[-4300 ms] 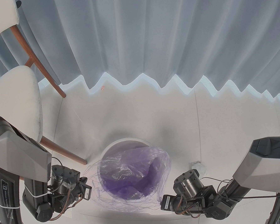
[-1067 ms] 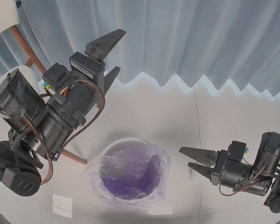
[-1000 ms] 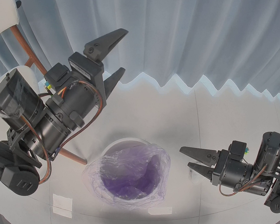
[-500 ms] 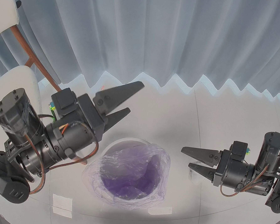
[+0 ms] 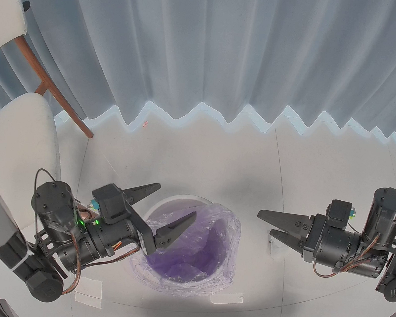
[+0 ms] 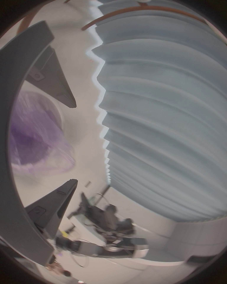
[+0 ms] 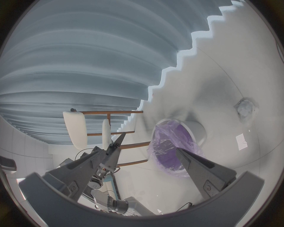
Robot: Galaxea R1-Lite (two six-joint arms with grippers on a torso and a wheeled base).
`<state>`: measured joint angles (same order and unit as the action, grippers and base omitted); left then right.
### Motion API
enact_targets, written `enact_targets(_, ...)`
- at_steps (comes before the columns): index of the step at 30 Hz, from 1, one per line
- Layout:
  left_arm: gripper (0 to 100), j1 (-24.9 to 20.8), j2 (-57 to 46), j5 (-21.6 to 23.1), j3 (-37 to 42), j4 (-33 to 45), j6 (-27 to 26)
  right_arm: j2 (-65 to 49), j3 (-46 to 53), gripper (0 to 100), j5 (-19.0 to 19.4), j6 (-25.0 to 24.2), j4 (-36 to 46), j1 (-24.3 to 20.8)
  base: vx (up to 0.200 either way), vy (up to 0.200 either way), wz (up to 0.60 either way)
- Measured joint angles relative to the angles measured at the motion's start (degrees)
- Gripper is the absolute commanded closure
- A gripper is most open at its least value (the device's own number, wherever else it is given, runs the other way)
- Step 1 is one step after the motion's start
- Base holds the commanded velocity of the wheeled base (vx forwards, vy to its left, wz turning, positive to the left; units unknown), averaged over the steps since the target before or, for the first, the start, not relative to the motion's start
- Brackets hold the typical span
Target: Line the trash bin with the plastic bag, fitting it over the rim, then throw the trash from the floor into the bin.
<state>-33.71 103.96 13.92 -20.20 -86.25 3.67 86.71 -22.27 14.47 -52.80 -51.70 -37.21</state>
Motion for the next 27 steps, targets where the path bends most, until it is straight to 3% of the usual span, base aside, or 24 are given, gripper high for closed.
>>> enact_targets(3,0,3.91,4.41,2.52,0.39,-1.01,-7.08,-0.11,-0.21,0,-1.43,2.49,2.19,0.05,0.000,0.000,0.00)
enact_targets(7,0,7.75,9.00,8.70,-0.61,-1.61,-10.34,-0.17,-0.05,0,-4.92,10.62,5.03,-0.22,0.000,0.000,0.00)
enact_targets(12,0,12.96,13.76,14.46,-1.93,-1.89,-18.97,0.13,1.83,0,-16.30,25.21,7.25,-1.66,0.000,0.000,0.00)
enact_targets(15,0,15.46,16.02,15.96,-2.86,-1.96,-22.91,0.99,3.28,0,-19.93,28.25,7.80,-3.41,0.000,0.000,0.00)
enact_targets(22,0,18.19,21.53,17.77,-6.14,-2.13,-32.93,3.00,5.66,0,-21.60,31.32,8.16,-5.22,0.000,0.000,0.00)
enact_targets(27,0,18.55,24.65,21.27,-8.57,-2.18,-34.23,3.85,5.83,0,-21.88,31.62,8.07,-5.42,0.000,0.000,0.00)
